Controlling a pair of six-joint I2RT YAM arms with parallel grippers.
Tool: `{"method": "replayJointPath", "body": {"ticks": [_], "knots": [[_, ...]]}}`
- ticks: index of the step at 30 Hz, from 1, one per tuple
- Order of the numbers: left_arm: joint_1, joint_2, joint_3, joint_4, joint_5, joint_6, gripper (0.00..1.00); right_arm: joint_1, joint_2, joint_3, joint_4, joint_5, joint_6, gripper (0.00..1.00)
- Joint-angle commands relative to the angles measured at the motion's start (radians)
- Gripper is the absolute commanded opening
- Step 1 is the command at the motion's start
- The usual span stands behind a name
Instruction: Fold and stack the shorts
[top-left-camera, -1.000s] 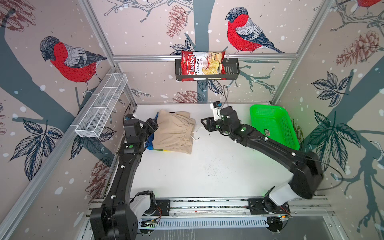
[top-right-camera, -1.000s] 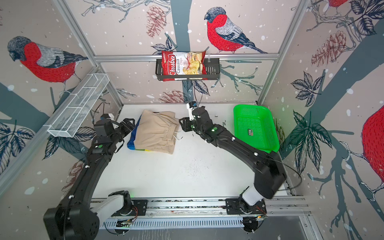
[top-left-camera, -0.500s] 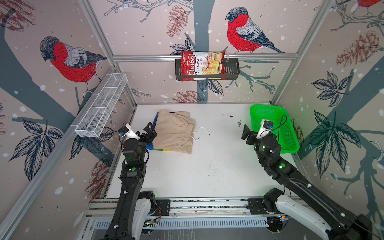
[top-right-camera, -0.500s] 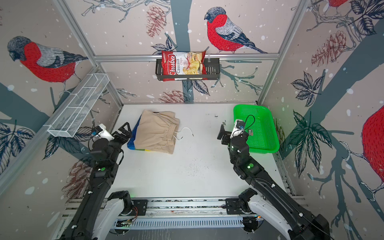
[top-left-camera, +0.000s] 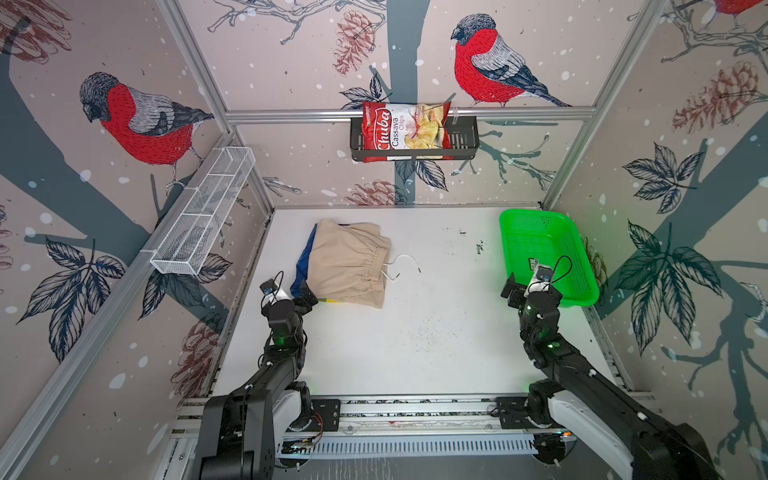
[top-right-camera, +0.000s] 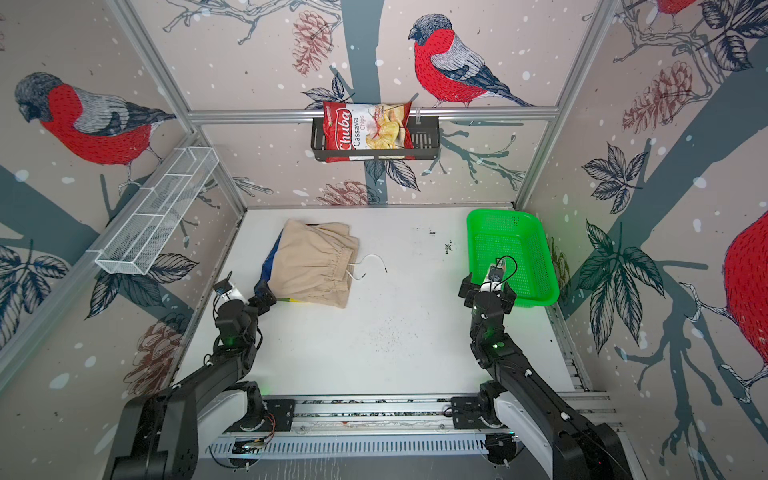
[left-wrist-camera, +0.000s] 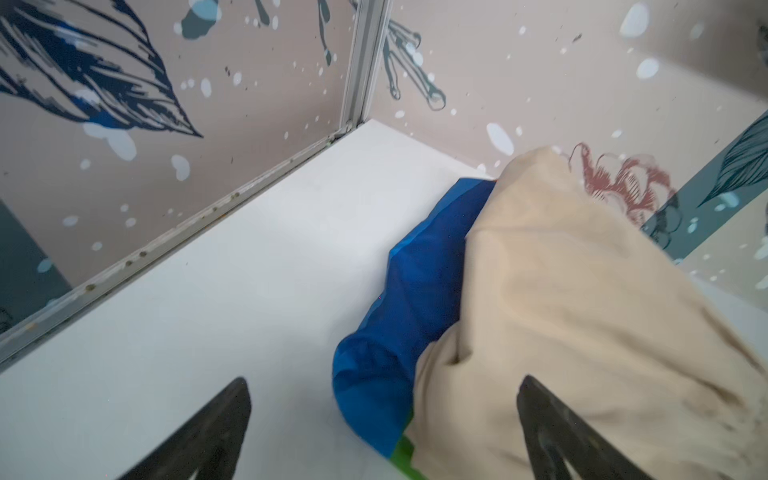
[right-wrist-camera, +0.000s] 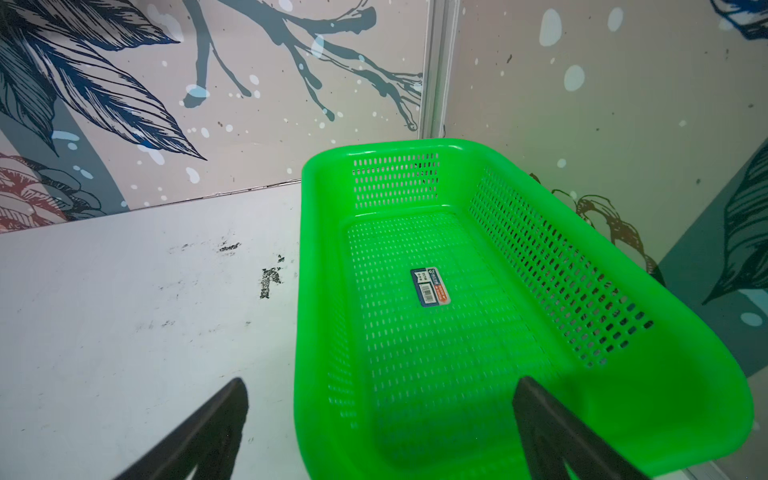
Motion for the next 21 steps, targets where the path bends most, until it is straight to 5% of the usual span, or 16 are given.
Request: {"method": "replayJointPath", "body": {"ticks": [1, 11, 16, 21], "knots": [[-0.006, 0.004, -0.010, 0.193, -0.014, 0.086, 0.99, -0.041, 0.041, -0.019, 0.092, -0.044, 0.028, 0.99], [-0.008, 0.283, 0.052, 0.454, 0.061, 0.161, 0.99, -0.206, 0.339, 0.031, 0.267, -0.185, 0.004, 0.99], [-0.035, 0.508, 0.024, 0.781, 0.148, 0.238, 0.99, -0.246, 0.486, 0.114, 0.321, -0.218, -0.005, 0.99], [-0.035, 0.488, 0.049, 0.704, 0.162, 0.243, 0.99, -0.280, 0.595, 0.196, 0.340, -0.279, -0.014, 0.99]]}}
